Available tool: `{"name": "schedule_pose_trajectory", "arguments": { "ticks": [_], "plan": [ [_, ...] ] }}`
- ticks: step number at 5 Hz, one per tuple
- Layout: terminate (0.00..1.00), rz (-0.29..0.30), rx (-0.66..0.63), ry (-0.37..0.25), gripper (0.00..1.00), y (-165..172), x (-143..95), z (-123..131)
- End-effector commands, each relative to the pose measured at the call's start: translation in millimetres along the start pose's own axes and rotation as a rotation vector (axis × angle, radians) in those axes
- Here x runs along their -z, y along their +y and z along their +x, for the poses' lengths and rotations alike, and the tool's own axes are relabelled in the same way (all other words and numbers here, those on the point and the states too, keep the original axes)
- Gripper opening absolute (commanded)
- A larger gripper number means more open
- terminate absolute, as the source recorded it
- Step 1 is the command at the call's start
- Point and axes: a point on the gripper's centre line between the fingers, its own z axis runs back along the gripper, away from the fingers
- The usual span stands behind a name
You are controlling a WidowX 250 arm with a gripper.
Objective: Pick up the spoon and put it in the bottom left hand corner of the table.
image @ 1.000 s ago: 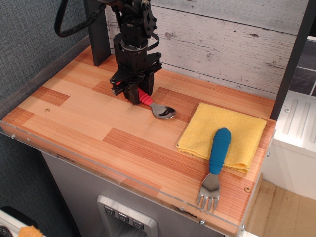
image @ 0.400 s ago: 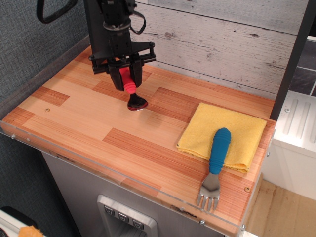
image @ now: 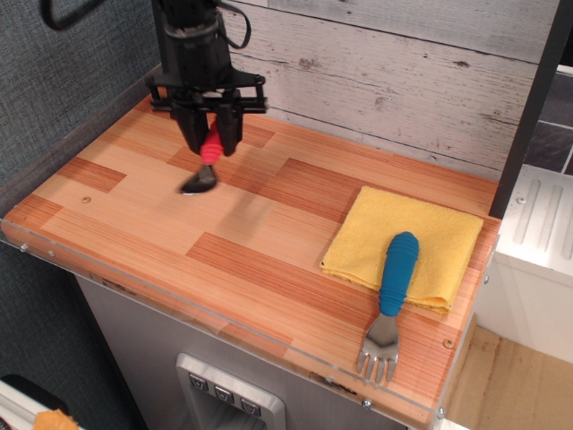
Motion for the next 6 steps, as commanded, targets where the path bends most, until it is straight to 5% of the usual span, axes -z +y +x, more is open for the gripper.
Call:
{"name": "schedule_pose_trajectory", "arguments": {
  "ticks": [1, 6],
  "plan": [
    [0.00, 0.050, 0.403, -0.078, 0.00, 26, -24, -14],
    [0.00, 0.102, 0.298, -0.107, 0.00, 84, 10, -40]
  ]
}}
